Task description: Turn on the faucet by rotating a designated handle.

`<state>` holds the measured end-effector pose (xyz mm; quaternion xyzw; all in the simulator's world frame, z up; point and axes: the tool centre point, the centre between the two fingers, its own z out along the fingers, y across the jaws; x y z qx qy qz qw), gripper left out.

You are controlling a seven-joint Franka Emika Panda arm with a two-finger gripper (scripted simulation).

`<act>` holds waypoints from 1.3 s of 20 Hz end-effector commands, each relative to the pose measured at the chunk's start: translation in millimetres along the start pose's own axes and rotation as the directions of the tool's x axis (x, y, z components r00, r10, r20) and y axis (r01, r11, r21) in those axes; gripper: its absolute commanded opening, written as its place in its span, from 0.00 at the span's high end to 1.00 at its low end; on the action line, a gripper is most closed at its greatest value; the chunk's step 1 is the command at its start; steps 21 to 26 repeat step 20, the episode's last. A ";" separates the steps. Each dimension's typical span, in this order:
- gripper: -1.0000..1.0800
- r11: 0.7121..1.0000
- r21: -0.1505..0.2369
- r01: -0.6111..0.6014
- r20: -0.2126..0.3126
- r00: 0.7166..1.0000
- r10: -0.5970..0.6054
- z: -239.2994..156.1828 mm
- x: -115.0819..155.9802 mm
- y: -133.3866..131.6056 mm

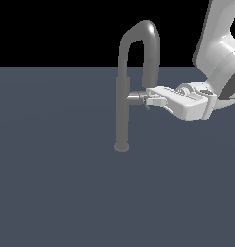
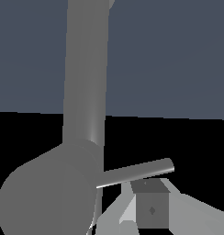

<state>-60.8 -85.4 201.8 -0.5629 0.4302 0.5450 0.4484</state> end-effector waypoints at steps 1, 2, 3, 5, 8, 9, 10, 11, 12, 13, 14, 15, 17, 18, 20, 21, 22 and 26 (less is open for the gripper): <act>1.00 1.000 0.011 -0.029 0.001 1.000 0.029 -0.1 27.3 0.6; 1.00 0.999 0.012 -0.033 0.002 0.999 0.033 -0.1 32.7 0.1; 1.00 0.999 0.013 -0.036 0.002 0.999 0.036 -0.1 38.1 -0.3; 1.00 0.999 0.014 -0.044 0.004 0.999 0.044 -0.2 48.6 -1.2; 1.00 1.000 -0.002 0.008 0.001 1.000 -0.008 -0.4 16.9 -11.4; 1.00 1.000 0.000 0.003 0.001 1.000 -0.003 -0.4 21.3 -13.0; 1.00 1.000 0.001 -0.001 0.001 1.000 0.001 -0.4 25.6 -14.5; 1.00 1.000 0.003 -0.006 0.002 1.000 0.006 -0.4 29.9 -15.9; 1.00 1.000 0.004 -0.010 0.002 1.000 0.010 -0.4 34.2 -17.4; 1.00 1.000 0.005 -0.015 0.002 1.000 0.015 -0.4 38.5 -18.8; 1.00 1.000 0.007 -0.019 0.002 1.000 0.019 -0.4 42.7 -20.1; 1.00 1.000 0.008 -0.023 0.003 1.000 0.023 -0.4 46.9 -21.5; 1.00 0.999 0.011 -0.032 0.003 0.999 0.032 -0.4 55.2 -24.1; 1.00 0.999 0.012 -0.036 0.003 0.999 0.036 -0.5 59.3 -25.4; 1.00 0.999 0.013 -0.040 0.004 0.999 0.040 -0.5 63.4 -26.6; 1.00 0.999 0.013 -0.040 0.004 0.999 0.040 -0.5 63.4 -26.6; 1.00 0.999 0.013 -0.040 0.004 0.999 0.040 -0.5 63.4 -26.6; 1.00 0.999 0.013 -0.040 0.004 0.999 0.040 -0.5 63.4 -26.6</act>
